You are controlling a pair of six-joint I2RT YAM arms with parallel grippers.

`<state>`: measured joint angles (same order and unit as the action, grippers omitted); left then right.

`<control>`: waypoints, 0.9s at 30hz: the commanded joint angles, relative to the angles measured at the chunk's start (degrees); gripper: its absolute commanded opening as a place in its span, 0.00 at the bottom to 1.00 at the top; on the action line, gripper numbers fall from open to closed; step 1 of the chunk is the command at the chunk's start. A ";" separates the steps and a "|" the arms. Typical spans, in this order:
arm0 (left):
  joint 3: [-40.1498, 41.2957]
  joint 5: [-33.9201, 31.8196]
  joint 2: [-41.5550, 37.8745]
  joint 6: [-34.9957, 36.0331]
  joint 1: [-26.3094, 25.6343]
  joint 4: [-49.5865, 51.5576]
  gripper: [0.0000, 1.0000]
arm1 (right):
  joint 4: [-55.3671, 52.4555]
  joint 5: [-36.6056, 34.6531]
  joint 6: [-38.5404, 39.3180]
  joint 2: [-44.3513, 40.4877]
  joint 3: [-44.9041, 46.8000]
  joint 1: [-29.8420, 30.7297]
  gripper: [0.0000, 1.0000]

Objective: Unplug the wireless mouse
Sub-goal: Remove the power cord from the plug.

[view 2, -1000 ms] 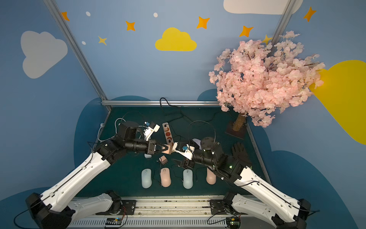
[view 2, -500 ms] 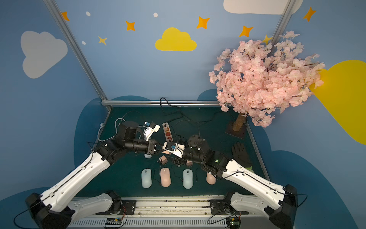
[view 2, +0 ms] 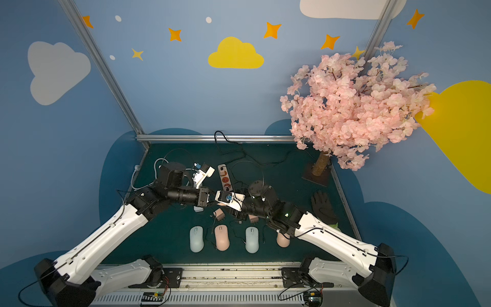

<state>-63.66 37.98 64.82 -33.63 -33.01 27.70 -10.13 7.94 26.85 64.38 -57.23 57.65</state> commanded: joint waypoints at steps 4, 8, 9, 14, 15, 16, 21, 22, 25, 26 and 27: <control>-2.49 -0.16 -1.37 3.80 -0.05 2.75 0.41 | 0.62 -1.30 -1.11 -0.85 -1.39 0.10 0.14; -4.71 -2.34 -3.16 7.12 1.01 8.39 0.48 | -0.83 -2.86 -0.87 -1.95 -0.84 0.14 0.13; -4.81 -2.63 -3.91 7.64 1.51 9.42 0.47 | -0.79 -3.23 -0.86 -2.34 -0.62 0.11 0.13; -4.41 -1.71 -5.99 9.10 3.70 12.45 0.43 | -0.41 -4.19 -1.06 -3.56 0.21 -0.02 0.12; -4.37 -1.31 -6.04 9.13 3.87 12.55 0.43 | -0.43 -4.17 -1.11 -3.56 0.22 -0.01 0.12; -4.35 -0.91 -6.02 9.11 3.92 12.48 0.42 | -0.42 -4.08 -1.25 -3.47 0.26 0.01 0.12; -4.11 0.37 -5.28 8.55 3.86 11.23 0.41 | 0.14 -3.60 -1.89 -3.24 0.00 0.01 0.12; -4.09 0.56 -5.22 8.36 3.89 10.78 0.40 | 0.08 -3.46 -1.94 -3.15 -0.13 0.01 0.12; -4.07 0.78 -4.87 7.92 3.91 9.85 0.30 | -0.22 -3.20 -2.07 -3.01 -0.14 0.01 0.12; -4.11 0.78 -4.85 7.81 3.91 9.73 0.27 | -0.20 -3.20 -2.08 -2.95 -0.07 -0.04 0.12; -4.18 0.62 -4.82 7.78 3.88 9.58 0.26 | -0.15 -3.12 -2.04 -2.97 -0.02 0.00 0.12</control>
<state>-67.48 37.60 59.99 -26.20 -29.34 38.04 -10.98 4.54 25.69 61.73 -57.21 57.69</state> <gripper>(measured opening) 0.266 0.445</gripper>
